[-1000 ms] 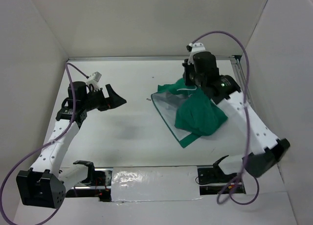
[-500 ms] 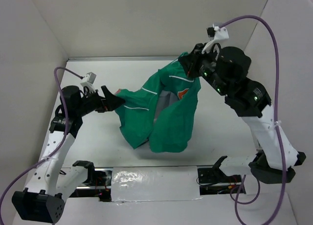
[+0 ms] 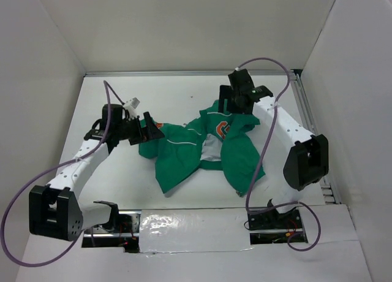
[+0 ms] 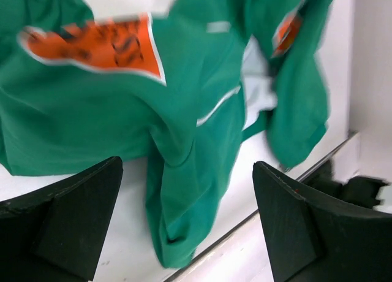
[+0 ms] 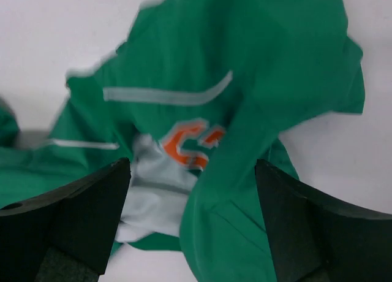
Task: Zip up the jacket
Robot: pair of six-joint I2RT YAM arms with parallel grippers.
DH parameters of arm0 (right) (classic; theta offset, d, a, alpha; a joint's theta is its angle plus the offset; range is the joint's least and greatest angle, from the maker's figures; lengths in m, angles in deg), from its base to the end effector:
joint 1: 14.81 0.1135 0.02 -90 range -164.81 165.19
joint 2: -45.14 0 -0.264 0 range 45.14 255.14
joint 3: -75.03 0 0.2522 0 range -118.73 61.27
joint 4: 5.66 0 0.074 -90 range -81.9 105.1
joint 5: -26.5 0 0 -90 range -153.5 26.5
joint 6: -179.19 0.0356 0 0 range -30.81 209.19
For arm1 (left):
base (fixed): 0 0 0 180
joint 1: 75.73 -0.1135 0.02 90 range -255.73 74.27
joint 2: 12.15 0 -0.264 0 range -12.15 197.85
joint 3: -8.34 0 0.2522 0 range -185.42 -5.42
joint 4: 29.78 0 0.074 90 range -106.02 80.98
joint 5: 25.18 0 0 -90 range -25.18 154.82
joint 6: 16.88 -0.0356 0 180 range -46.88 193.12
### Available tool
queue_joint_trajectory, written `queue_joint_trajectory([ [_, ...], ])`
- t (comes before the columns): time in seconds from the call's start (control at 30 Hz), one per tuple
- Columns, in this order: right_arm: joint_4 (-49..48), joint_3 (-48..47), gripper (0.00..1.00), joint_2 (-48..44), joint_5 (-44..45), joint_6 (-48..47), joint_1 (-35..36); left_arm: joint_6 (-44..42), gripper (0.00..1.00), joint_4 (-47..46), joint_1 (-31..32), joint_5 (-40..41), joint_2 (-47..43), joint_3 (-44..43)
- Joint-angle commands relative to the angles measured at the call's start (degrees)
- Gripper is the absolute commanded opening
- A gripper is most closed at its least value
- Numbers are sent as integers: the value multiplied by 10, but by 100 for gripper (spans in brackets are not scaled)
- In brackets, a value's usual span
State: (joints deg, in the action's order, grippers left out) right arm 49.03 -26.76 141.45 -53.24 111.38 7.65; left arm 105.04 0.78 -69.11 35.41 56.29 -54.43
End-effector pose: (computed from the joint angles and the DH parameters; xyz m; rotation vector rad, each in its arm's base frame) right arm 0.3456 0.1360 0.3174 0.0749 2.4150 0.1405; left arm 0.2549 -0.0472 0.2720 -0.2004 2.2584 -0.9328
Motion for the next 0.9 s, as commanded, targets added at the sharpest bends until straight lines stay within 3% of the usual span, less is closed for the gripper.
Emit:
queue_joint_trajectory([
  [0.0,-50,48,90,-88,5,-73,7,-48,99,15,42,33,16,-28],
  [0.17,-77,166,93,-204,-67,-247,14,-178,99,17,131,95,-3,-2],
  [0.3,-105,231,96,-242,-100,-340,35,-241,99,-24,162,70,-45,45],
  [0.37,-112,223,96,-221,-150,-367,35,-246,99,-27,175,119,-42,42],
  [0.53,-74,138,96,-105,-139,-383,35,-259,99,10,201,259,30,-20],
  [0.67,-102,97,96,-41,-161,-378,16,-353,99,-43,235,281,91,-40],
  [0.87,-135,37,96,61,-196,-344,-1,-342,99,-40,251,281,223,-71],
])
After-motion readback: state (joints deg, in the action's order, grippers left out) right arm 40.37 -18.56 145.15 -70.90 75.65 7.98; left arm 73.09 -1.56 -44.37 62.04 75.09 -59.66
